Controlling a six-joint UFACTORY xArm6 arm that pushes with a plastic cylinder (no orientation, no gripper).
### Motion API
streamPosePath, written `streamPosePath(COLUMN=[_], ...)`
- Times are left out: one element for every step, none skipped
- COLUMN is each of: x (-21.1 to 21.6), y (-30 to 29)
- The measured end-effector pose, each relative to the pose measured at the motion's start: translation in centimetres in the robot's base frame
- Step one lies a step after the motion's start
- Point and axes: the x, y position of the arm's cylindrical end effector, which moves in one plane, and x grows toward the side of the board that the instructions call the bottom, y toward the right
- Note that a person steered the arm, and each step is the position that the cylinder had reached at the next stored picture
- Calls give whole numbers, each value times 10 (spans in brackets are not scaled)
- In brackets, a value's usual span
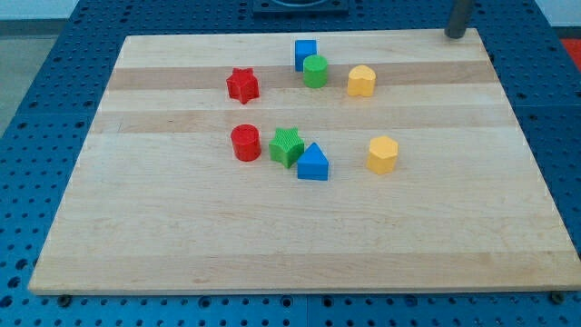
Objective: Slide the yellow hexagon to the center
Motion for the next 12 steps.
streamPosePath(x=[0,0,0,0,0,0,0,1,12,38,66,92], y=[-1,-1,-9,-41,-42,-42,-57,-70,-68,-66,-66,-66])
